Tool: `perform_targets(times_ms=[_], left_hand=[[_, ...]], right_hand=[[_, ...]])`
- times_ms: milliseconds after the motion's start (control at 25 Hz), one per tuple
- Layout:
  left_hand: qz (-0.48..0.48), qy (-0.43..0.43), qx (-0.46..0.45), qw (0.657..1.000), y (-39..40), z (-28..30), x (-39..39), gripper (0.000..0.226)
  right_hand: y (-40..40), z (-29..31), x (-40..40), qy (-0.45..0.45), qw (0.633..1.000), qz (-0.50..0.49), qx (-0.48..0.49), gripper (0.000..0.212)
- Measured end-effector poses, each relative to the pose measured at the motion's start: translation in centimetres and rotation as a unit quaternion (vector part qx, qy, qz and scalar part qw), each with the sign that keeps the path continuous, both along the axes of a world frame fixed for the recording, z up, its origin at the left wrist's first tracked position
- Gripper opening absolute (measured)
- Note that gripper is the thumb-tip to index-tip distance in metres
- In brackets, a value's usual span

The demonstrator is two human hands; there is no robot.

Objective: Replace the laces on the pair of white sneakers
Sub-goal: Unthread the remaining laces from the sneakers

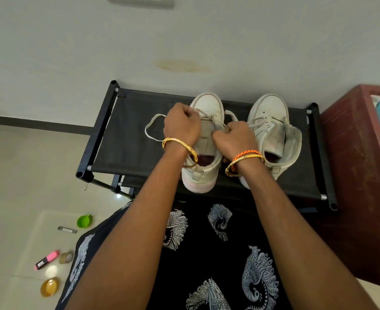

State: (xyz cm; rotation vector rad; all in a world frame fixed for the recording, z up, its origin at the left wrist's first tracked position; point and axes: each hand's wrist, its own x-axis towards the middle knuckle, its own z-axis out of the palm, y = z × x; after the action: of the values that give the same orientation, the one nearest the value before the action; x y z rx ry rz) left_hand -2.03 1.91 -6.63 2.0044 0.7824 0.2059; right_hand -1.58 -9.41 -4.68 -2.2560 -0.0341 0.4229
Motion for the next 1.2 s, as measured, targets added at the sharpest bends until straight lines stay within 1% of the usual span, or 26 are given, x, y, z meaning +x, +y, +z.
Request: perform_targets(times_ms=[80, 120, 200, 240, 280, 320, 360, 400, 440, 480, 520, 600, 680, 760, 880, 960, 1000, 1080, 1120, 1160, 1200], left_hand=[[0.032, 0.028, -0.107, 0.993, 0.9, 0.3, 0.3, 0.018], [0.019, 0.052, -0.133, 0.99, 1.2, 0.6, 0.5, 0.023], [-0.008, 0.072, -0.147, 0.986, 1.5, 0.6, 0.7, 0.026], [-0.022, 0.067, -0.133, 0.989, 1.4, 0.5, 0.5, 0.024], [-0.02, 0.034, -0.129, 0.991, 0.9, 0.7, 0.2, 0.017], [-0.019, 0.003, -0.091, 0.996, 0.4, 0.8, -0.2, 0.007], [-0.03, -0.034, -0.025, 0.999, 0.2, 0.5, -0.4, 0.008], [-0.076, -0.044, 0.08, 0.993, -0.1, 0.1, -0.5, 0.023], [-0.119, -0.029, 0.169, 0.978, -0.3, 0.0, -0.7, 0.034], [-0.147, -0.014, 0.242, 0.959, -0.3, 0.0, -0.8, 0.036], [-0.159, 0.003, 0.275, 0.948, -0.4, 0.3, -0.7, 0.03], [-0.165, 0.026, 0.299, 0.939, -0.3, 0.4, -0.5, 0.018], [-0.154, 0.038, 0.298, 0.941, -0.5, 0.1, -0.5, 0.014], [-0.132, 0.026, 0.288, 0.948, -0.5, 0.2, -0.5, 0.013], [-0.085, 0.015, 0.255, 0.963, -0.4, 0.4, -0.6, 0.011], [-0.049, 0.008, 0.194, 0.98, -0.3, 0.7, -0.6, 0.009], [-0.026, -0.012, 0.155, 0.987, -0.1, 0.9, -0.5, 0.009], [0.035, -0.069, 0.045, 0.996, 0.7, 1.4, -0.3, 0.013], [0.077, -0.1, -0.031, 0.992, 1.2, 1.7, -0.2, 0.014], [0.12, -0.131, -0.108, 0.978, 1.8, 1.9, -0.2, 0.015], [0.157, -0.156, -0.195, 0.956, 2.3, 2.0, -0.3, 0.014]], right_hand=[[0.0, -0.1, -0.1, -0.002, 1.0, -0.008, -0.002, 0.035], [0.0, -0.2, -0.1, -0.004, 1.0, -0.013, -0.003, 0.036], [0.0, -0.1, -0.2, -0.008, 1.0, -0.023, 0.003, 0.037], [0.1, -0.1, -0.2, -0.008, 1.0, -0.024, 0.005, 0.037], [0.0, 0.0, -0.2, -0.007, 1.0, -0.024, 0.004, 0.037], [0.0, 0.0, -0.2, -0.005, 1.0, -0.024, 0.0, 0.037], [-0.1, 0.0, -0.2, -0.003, 1.0, -0.024, -0.005, 0.036], [-0.2, -0.1, -0.2, 0.001, 1.0, -0.022, -0.011, 0.035], [-0.3, -0.1, -0.1, 0.005, 1.0, -0.019, -0.015, 0.034], [-0.4, -0.2, 0.0, 0.01, 1.0, -0.014, -0.017, 0.033], [-0.5, -0.2, 0.1, 0.015, 1.0, -0.009, -0.018, 0.032], [-0.6, -0.2, 0.3, 0.024, 1.0, -0.004, -0.017, 0.029], [-0.6, -0.2, 0.4, 0.026, 1.0, -0.006, -0.011, 0.028], [-0.6, -0.3, 0.4, 0.031, 0.999, -0.007, -0.005, 0.027], [-0.7, -0.3, 0.3, 0.033, 0.999, -0.004, -0.013, 0.028], [-0.7, -0.3, 0.3, 0.028, 0.999, -0.005, -0.017, 0.027], [-0.7, -0.3, 0.3, 0.026, 1.0, -0.008, -0.015, 0.027], [-0.7, -0.3, 0.2, 0.028, 1.0, -0.011, -0.009, 0.028], [-0.7, -0.2, 0.2, 0.031, 0.999, -0.011, -0.006, 0.029], [-0.8, -0.2, 0.2, 0.033, 0.999, -0.011, -0.005, 0.03], [-0.8, -0.1, 0.2, 0.035, 0.999, -0.012, -0.004, 0.03]])
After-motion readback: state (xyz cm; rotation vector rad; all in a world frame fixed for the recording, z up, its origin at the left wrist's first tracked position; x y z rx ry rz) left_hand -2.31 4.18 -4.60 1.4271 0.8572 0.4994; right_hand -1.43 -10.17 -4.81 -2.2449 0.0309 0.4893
